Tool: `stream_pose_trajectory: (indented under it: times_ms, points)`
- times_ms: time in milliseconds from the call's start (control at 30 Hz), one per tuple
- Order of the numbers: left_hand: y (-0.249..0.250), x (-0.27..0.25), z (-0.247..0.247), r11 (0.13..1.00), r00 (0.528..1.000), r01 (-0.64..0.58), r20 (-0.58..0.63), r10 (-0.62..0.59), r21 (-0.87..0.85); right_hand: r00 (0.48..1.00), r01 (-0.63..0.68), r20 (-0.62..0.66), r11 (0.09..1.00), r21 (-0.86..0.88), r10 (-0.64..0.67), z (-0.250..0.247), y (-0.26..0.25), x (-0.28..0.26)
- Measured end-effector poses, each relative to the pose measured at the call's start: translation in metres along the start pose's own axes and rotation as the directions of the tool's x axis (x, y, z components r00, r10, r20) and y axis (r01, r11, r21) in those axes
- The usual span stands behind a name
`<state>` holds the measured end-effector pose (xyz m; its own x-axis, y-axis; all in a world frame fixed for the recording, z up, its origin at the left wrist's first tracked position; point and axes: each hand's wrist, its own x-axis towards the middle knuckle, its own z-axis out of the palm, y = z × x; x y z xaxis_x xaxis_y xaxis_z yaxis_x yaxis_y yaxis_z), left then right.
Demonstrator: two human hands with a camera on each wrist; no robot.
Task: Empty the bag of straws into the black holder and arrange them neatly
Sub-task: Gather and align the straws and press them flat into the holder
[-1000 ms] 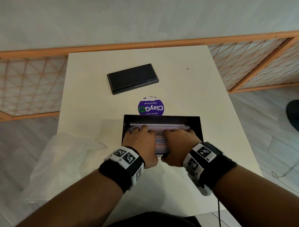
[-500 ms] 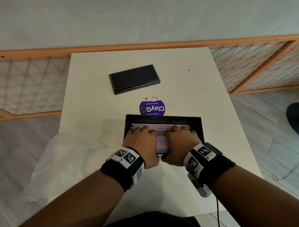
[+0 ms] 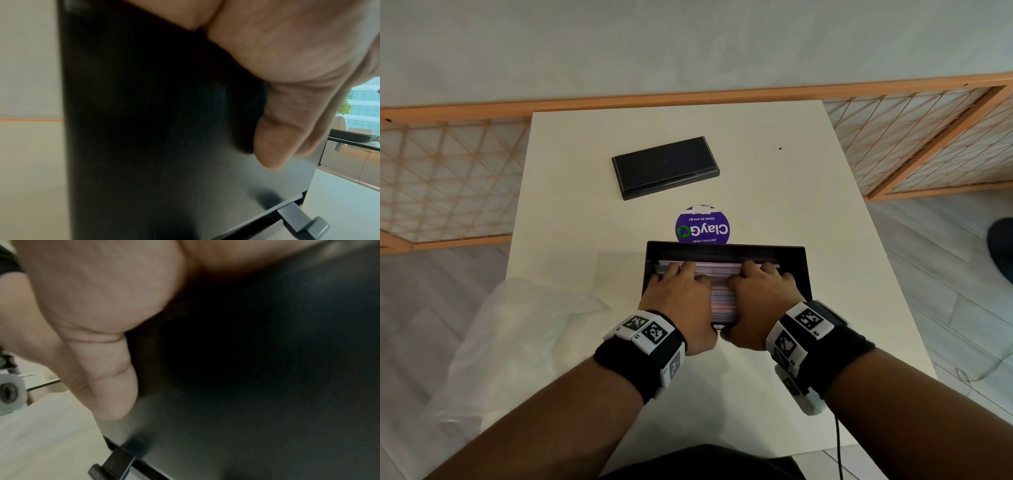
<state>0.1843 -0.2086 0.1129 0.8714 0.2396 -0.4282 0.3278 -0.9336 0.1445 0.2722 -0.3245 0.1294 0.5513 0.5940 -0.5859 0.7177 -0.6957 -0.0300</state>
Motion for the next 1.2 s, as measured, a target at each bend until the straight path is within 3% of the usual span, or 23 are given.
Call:
stream_pose_trajectory:
  times_ms: [233,533,733,967,1100,1200]
  points:
    - [-0.001,0.002,0.003,1.0,1.0,-0.01,-0.007,0.01,0.008,0.999,0.008,-0.049,1.0,0.007,-0.008,0.005,-0.001,0.001]
    - [0.0,0.001,0.0,1.0,0.999,0.016,0.029,-0.016,-0.007,1.0,0.007,-0.005,1.0,0.005,-0.007,0.003,0.0,0.003]
    - [-0.001,0.002,0.003,1.0,1.0,-0.014,-0.026,0.013,-0.017,0.995,0.021,-0.095,0.999,0.046,-0.017,0.011,0.001,0.004]
    - [0.002,-0.001,-0.005,1.0,1.0,0.005,0.021,-0.005,0.012,1.0,0.012,-0.015,1.0,0.024,-0.012,0.006,0.002,0.004]
    - [0.016,0.001,-0.011,0.997,0.997,-0.069,0.035,0.067,0.039,0.999,0.023,0.027,1.0,-0.008,-0.023,0.0,-0.001,0.006]
    - [0.017,0.004,-0.008,0.997,0.995,-0.077,0.056,0.078,-0.022,0.997,0.057,-0.045,0.997,-0.051,-0.059,0.002,-0.003,0.004]
